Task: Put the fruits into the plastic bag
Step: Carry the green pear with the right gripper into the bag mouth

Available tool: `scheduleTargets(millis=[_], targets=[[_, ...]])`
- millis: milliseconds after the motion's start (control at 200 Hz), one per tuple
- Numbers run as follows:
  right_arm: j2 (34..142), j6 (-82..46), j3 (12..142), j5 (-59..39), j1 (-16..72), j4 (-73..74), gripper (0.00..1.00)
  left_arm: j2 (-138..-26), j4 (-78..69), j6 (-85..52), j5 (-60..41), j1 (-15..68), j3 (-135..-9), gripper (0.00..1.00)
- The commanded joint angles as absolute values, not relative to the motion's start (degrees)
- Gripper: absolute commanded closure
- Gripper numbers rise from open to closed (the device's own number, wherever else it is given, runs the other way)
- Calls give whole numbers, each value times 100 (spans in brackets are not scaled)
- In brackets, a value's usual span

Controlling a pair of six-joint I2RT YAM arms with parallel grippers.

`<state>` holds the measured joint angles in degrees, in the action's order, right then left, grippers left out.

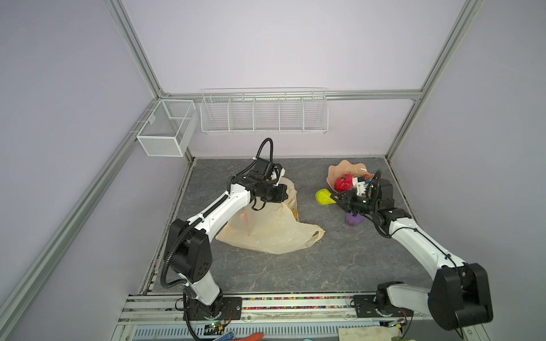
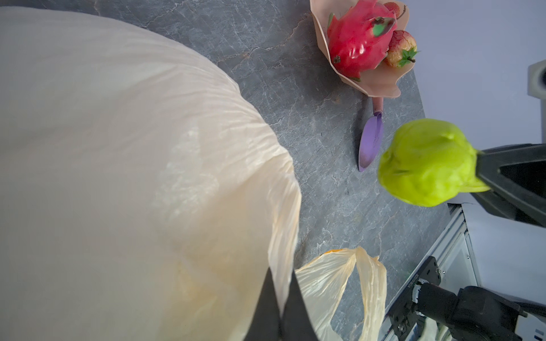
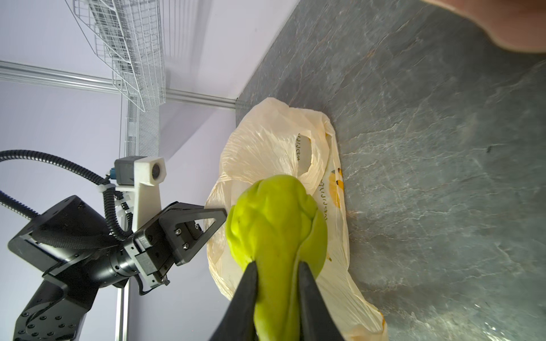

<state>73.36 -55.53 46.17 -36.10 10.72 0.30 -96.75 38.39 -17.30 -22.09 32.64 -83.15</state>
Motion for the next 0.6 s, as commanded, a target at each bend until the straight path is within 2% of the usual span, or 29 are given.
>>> scheduleTargets(millis=[0, 410, 595], targets=[[7624, -5911, 4605, -3721, 1415, 788, 92, -9754, 3788, -1631, -2281, 3270, -8566, 100], [9738, -6783, 4994, -3892, 2821, 2645, 93, -9808, 3865, -1560, -2250, 3270, -8773, 100], [10965, -7543, 5735, -4116, 3436, 3787, 91, -9864, 3894, -1489, -2197, 3270, -8877, 100]])
